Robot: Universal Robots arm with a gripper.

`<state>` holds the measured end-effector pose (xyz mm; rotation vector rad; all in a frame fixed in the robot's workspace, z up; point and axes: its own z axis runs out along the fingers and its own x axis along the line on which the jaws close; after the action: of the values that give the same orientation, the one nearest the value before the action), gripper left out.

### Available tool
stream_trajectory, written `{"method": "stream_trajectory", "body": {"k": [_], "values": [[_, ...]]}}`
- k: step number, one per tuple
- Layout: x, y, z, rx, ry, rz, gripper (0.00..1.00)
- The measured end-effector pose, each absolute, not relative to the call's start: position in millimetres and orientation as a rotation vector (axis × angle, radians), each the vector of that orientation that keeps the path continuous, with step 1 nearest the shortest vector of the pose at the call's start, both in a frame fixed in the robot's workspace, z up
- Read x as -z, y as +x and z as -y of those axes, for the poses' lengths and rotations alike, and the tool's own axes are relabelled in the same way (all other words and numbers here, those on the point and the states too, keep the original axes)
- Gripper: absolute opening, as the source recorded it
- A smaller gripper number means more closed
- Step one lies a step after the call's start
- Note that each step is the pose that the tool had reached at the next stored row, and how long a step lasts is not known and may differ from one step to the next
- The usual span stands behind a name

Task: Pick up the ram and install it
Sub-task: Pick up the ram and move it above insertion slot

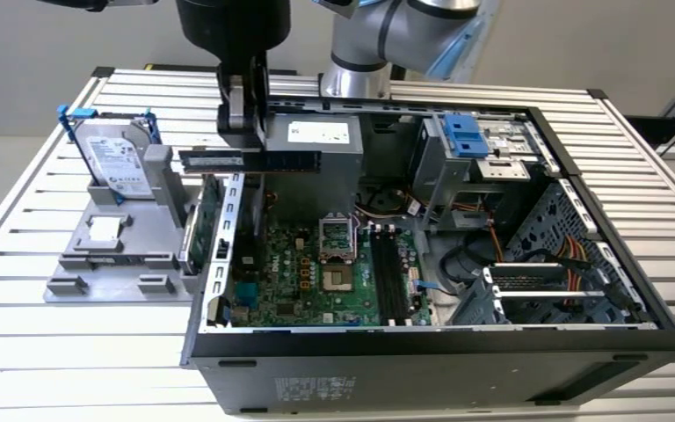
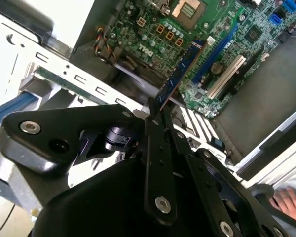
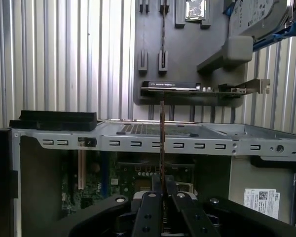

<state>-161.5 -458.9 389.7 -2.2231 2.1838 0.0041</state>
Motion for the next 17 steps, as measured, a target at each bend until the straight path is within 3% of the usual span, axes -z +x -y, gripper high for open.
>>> {"method": "stream_trajectory", "body": {"k": [17], "values": [[-390, -137, 459, -0.004, -2.223, -2.184, 0.0]]}}
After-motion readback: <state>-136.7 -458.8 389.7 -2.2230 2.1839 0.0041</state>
